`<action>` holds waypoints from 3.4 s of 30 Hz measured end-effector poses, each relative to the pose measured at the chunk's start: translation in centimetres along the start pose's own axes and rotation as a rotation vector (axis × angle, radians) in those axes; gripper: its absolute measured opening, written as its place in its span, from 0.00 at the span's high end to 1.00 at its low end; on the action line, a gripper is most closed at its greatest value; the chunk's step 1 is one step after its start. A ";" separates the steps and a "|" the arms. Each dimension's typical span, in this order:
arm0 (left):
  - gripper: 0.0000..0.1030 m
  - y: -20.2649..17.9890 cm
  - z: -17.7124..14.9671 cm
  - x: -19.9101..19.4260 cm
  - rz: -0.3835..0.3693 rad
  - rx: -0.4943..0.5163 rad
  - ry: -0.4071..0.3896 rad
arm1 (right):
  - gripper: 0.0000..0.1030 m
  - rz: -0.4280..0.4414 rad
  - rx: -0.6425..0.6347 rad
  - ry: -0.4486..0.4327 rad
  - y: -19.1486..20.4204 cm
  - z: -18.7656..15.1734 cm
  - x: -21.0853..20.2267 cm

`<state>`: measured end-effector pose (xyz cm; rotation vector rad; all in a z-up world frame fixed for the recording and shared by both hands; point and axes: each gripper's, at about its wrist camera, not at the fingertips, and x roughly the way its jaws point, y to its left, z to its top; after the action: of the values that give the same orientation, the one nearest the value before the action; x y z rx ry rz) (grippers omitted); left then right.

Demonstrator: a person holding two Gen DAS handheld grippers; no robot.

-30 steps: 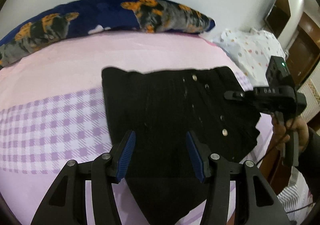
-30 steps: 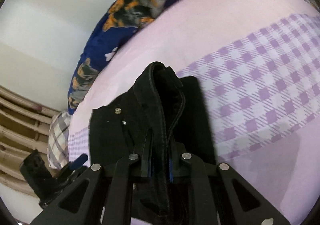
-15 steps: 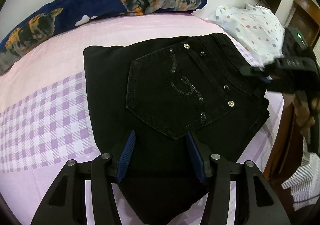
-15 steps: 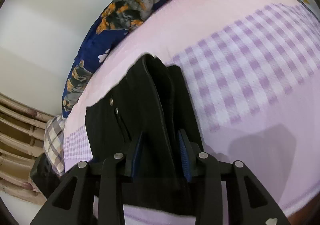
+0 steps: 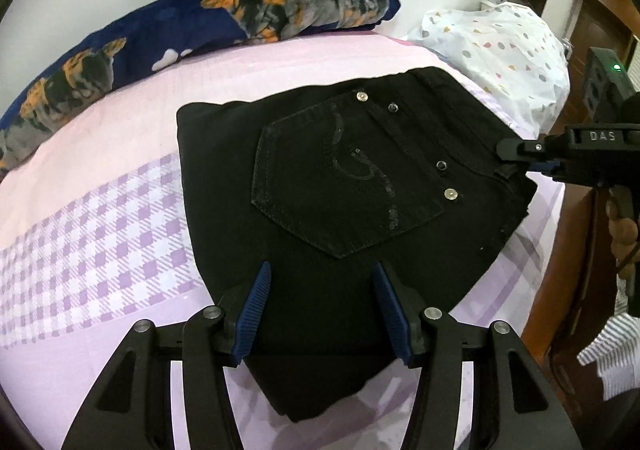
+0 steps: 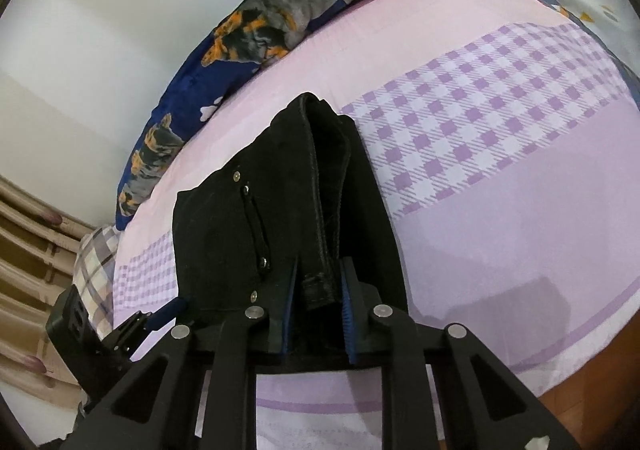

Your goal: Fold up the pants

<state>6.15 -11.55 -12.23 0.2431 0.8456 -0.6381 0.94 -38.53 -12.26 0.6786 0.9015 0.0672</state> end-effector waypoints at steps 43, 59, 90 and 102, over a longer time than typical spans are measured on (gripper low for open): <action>0.42 3.9 -0.5 -3.5 0.026 -0.192 -0.104 | 0.51 -0.081 0.050 0.002 -1.7 -0.6 0.9; 0.42 10.9 -1.1 1.5 -0.246 -0.525 0.126 | 0.46 0.158 0.002 0.159 -4.3 3.4 3.5; 0.82 10.1 3.1 3.5 -0.321 -0.539 0.050 | 0.71 0.323 0.053 0.169 0.1 5.1 6.3; 0.83 14.0 2.3 -1.3 -0.259 -0.571 -0.061 | 0.72 0.402 0.014 0.208 7.3 3.0 9.0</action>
<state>15.48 -1.01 -10.39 -0.4060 0.9731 -0.6135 10.47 -31.29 -13.15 0.8696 0.9532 0.4977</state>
